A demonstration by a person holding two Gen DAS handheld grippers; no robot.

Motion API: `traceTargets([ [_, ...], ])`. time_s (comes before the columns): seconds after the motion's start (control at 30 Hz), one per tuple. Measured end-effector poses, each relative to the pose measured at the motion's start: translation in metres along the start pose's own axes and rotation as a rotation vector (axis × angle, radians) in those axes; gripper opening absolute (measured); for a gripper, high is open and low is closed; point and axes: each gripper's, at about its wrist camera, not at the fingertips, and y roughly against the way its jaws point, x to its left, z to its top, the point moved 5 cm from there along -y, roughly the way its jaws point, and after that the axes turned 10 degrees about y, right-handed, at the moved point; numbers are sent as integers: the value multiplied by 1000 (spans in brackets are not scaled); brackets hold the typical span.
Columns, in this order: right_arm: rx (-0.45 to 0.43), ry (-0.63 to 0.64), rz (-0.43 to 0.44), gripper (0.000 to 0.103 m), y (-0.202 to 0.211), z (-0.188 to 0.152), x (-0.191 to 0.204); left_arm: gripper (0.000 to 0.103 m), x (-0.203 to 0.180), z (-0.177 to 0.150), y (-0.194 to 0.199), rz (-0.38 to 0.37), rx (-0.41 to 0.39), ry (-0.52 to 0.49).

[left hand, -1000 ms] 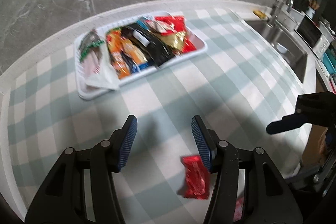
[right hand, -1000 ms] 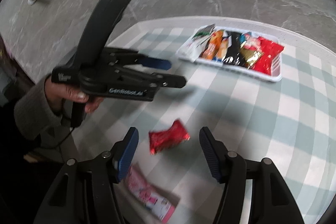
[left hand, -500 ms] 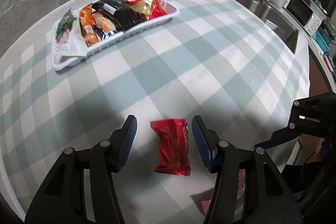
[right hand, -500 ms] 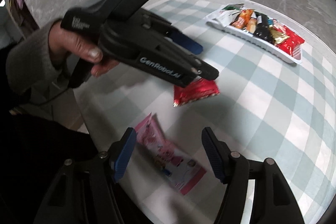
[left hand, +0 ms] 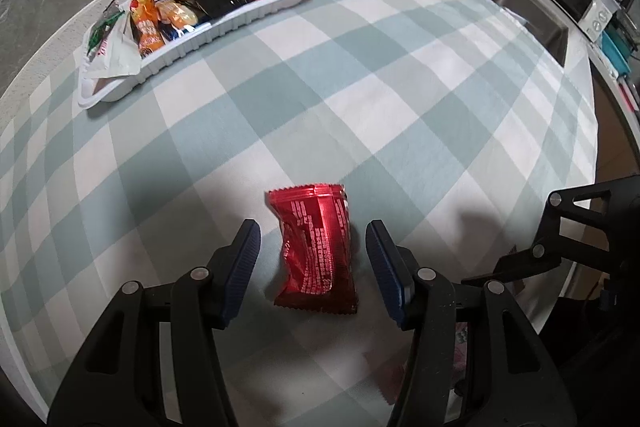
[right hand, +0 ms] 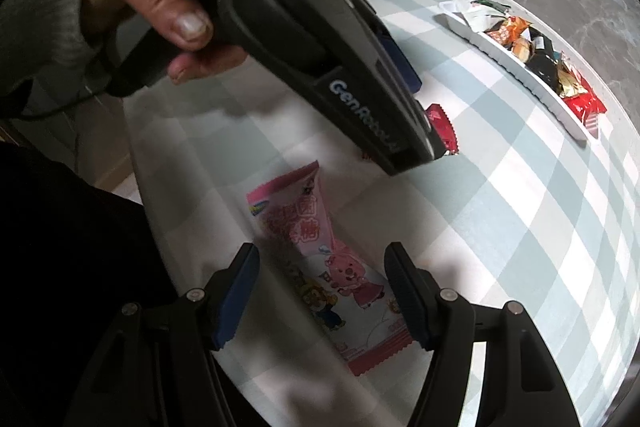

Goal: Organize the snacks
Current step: 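Grasp the red wrapper with left tool while right tool grasps pink cartoon packet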

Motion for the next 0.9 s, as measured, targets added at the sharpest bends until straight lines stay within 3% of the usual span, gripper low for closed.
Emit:
traceTargets([
  [0.27,8,-10,3,67,-5,0,-1,53,-5,-7,-11,16,19,-24],
  [0.5,15,-42,-22,57,-1,-4,-5,56,-8,-7,-13,22,15,-47],
  [0.73,18,-212,-38,46,10,-29,-34,56,-7,-8,-13,13,-6,-57],
  [0.9,7,-314,-35,45,15,-43,-48,57,-7,-9,-12,8,-20,-61],
])
